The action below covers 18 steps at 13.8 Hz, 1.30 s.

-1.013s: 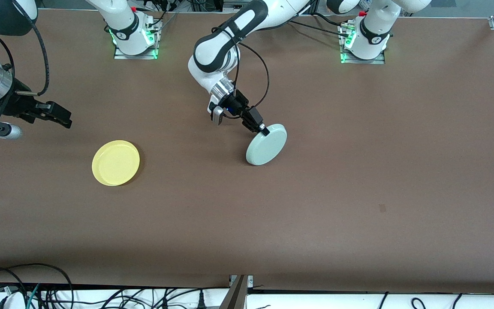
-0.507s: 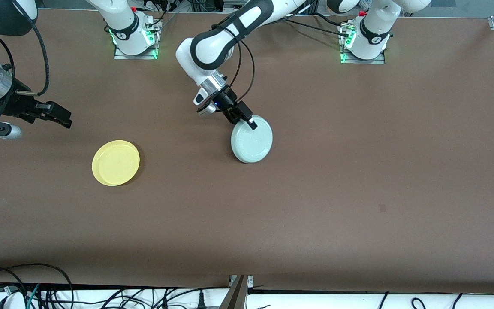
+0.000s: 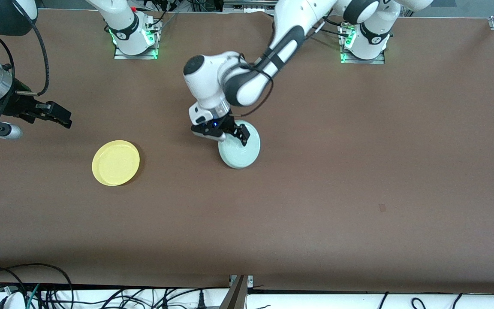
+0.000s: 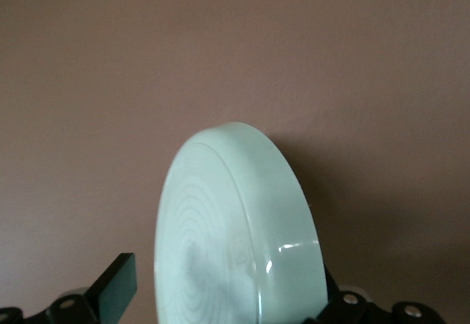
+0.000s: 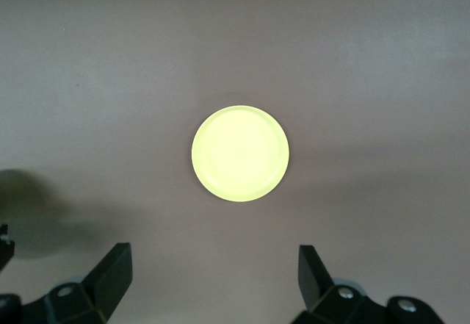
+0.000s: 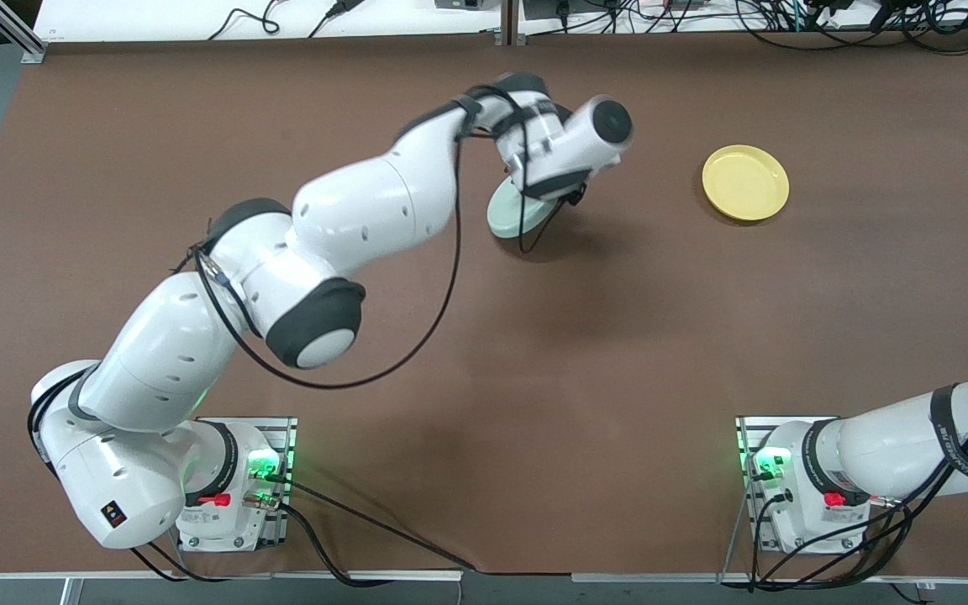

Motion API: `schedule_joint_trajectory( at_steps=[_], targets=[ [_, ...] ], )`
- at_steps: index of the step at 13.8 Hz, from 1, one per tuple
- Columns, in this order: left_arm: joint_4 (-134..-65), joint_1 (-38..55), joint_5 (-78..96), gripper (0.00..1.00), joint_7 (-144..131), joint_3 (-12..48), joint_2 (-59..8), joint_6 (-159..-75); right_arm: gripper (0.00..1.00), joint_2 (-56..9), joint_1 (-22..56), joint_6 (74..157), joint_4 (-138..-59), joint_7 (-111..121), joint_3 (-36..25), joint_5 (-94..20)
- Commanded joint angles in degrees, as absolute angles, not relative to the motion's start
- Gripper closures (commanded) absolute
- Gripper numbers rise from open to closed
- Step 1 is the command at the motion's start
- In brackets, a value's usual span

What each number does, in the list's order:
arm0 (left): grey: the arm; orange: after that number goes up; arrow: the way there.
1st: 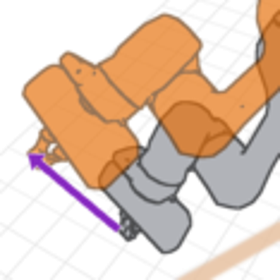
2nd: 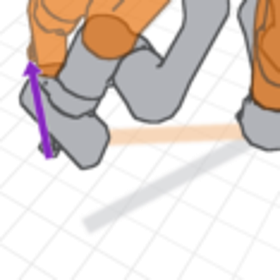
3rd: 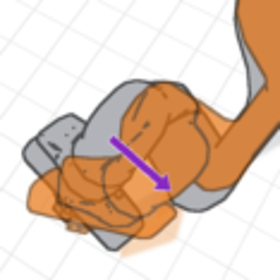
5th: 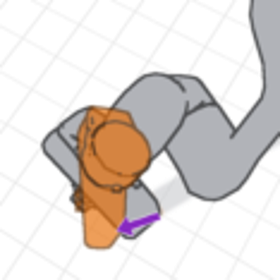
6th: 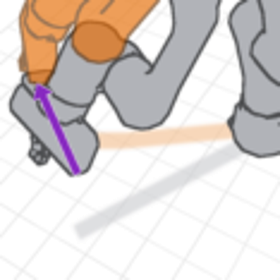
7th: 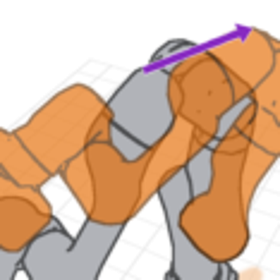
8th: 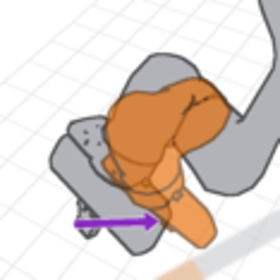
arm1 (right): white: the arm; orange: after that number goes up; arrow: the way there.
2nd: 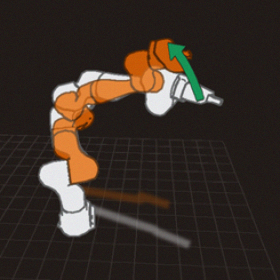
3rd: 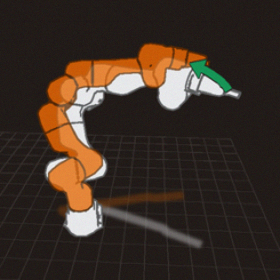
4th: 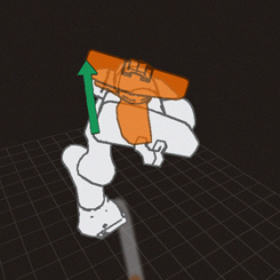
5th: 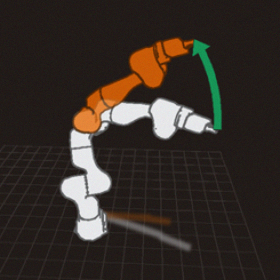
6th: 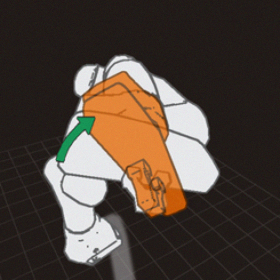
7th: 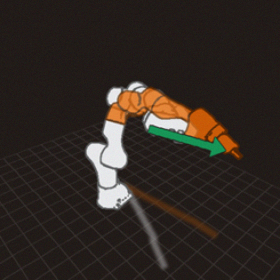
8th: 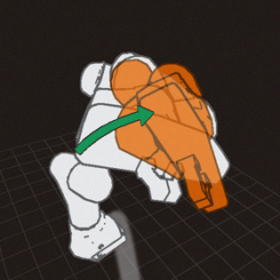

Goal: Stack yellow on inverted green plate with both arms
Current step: 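Flip the green plate over and lower it upside down with the left gripper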

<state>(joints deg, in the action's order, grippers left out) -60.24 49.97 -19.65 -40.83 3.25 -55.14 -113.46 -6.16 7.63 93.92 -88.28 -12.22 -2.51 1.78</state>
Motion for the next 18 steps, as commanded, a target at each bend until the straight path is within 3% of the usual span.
schedule_joint_trajectory(
  at_steps=[1,4,7,9,13,18],
  targets=[
    [-61.87,41.26,-11.45,0.00,-33.52,9.46,-54.14,-117.94,0.00,-6.15,8.17,93.78,-87.71,-13.10,-2.81,2.55],
    [-66.25,28.60,-8.70,0.00,-31.29,22.72,-54.14,-122.85,0.00,-6.15,8.17,93.78,-87.71,-13.18,-2.81,2.55],
    [-68.38,21.29,-8.44,0.00,-31.55,30.65,-54.40,-125.94,0.00,-6.07,8.17,93.78,-87.71,-13.18,-2.81,2.55],
    [-70.30,21.01,-8.44,0.00,-31.73,31.20,-54.58,-129.35,0.00,-6.07,8.17,93.78,-87.71,-13.18,-2.81,2.55],
    [-82.07,18.11,-8.53,0.00,-31.73,31.38,-54.58,-147.97,0.00,-6.15,8.17,93.78,-87.71,-13.18,-2.81,2.55],
    [-86.49,13.79,-9.23,0.00,-29.88,34.19,-54.40,-149.33,0.00,-6.15,8.17,93.78,-87.71,-13.18,-2.81,2.55]
  ],
)
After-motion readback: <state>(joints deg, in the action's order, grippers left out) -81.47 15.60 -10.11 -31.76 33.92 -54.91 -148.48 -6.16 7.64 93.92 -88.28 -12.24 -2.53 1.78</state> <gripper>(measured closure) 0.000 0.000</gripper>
